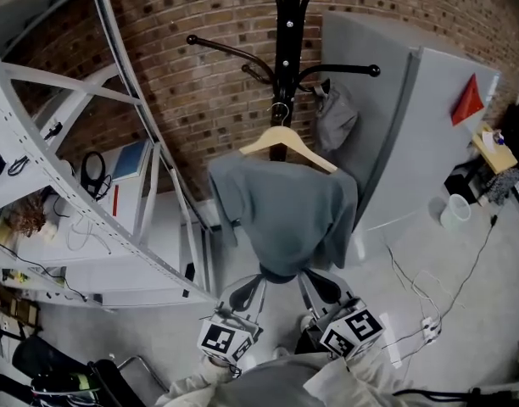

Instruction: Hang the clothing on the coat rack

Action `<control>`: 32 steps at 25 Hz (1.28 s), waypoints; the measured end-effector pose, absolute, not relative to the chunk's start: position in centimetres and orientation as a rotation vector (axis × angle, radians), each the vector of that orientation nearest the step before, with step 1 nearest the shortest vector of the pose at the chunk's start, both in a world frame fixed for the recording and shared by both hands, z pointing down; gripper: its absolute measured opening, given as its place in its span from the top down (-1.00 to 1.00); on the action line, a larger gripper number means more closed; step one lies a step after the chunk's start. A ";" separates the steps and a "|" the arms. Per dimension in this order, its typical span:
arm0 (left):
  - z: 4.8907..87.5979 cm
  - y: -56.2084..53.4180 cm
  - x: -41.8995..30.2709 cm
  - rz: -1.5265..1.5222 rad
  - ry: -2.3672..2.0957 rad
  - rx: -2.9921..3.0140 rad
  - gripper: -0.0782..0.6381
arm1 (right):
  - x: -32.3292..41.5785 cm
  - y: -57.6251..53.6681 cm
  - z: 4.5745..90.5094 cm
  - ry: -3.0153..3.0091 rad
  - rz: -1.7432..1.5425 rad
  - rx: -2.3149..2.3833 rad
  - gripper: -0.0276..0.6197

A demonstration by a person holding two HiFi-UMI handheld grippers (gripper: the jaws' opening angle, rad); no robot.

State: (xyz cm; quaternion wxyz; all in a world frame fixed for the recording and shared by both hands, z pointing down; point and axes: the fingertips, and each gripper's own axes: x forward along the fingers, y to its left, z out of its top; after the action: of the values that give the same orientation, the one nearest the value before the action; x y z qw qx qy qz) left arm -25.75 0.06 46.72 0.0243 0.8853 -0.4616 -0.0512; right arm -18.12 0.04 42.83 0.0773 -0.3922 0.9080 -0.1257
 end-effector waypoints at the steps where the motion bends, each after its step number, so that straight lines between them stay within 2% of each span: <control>1: 46.7 0.5 -25.9 -0.159 -1.428 2.734 0.76 | -18.2 0.5 42.9 2.722 -0.378 -1.178 0.84; 15: 46.3 3.6 -23.1 -0.159 -1.366 2.741 0.76 | -15.8 3.5 42.7 2.728 -0.379 -1.241 0.84; 32: 44.5 2.3 -21.1 -0.142 -1.552 2.713 0.76 | -12.6 1.3 42.4 2.747 -0.307 -1.209 0.84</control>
State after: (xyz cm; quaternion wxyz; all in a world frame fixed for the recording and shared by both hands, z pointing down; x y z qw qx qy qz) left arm -21.15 2.29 44.54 0.0064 0.8670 -0.4961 -0.0454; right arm -12.60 1.29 42.40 0.0624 -0.4000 0.9087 -0.1017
